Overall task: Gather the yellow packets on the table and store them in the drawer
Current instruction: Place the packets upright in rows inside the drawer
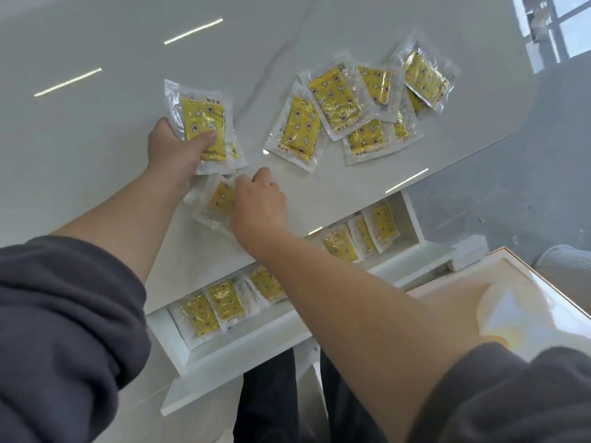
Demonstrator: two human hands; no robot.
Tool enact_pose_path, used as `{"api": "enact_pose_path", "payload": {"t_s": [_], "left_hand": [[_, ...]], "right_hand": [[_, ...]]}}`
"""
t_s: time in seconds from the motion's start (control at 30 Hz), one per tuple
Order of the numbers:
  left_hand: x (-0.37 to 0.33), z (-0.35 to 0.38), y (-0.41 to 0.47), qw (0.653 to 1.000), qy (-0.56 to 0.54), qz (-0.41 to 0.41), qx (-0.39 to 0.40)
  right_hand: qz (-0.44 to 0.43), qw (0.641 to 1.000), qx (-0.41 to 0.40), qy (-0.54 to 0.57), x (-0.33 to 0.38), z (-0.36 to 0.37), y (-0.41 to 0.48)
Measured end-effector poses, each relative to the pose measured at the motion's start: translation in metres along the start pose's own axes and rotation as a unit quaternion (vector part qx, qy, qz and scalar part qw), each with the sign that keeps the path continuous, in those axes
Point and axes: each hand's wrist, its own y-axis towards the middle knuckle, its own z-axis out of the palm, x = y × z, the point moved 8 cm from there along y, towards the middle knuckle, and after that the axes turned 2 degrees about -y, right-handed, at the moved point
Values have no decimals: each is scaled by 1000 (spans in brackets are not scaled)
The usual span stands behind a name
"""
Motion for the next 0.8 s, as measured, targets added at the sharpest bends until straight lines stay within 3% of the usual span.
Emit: {"api": "enact_pose_path", "payload": {"t_s": [0.3, 0.53, 0.8], "left_hand": [[20, 1, -14, 999, 33, -19, 24], [36, 1, -38, 998, 42, -15, 32], [108, 45, -136, 962, 174, -57, 200]], "right_hand": [[-24, 1000, -2, 16, -33, 6, -20], [34, 979, 46, 194, -76, 17, -35], [93, 958, 140, 232, -197, 40, -102]]}}
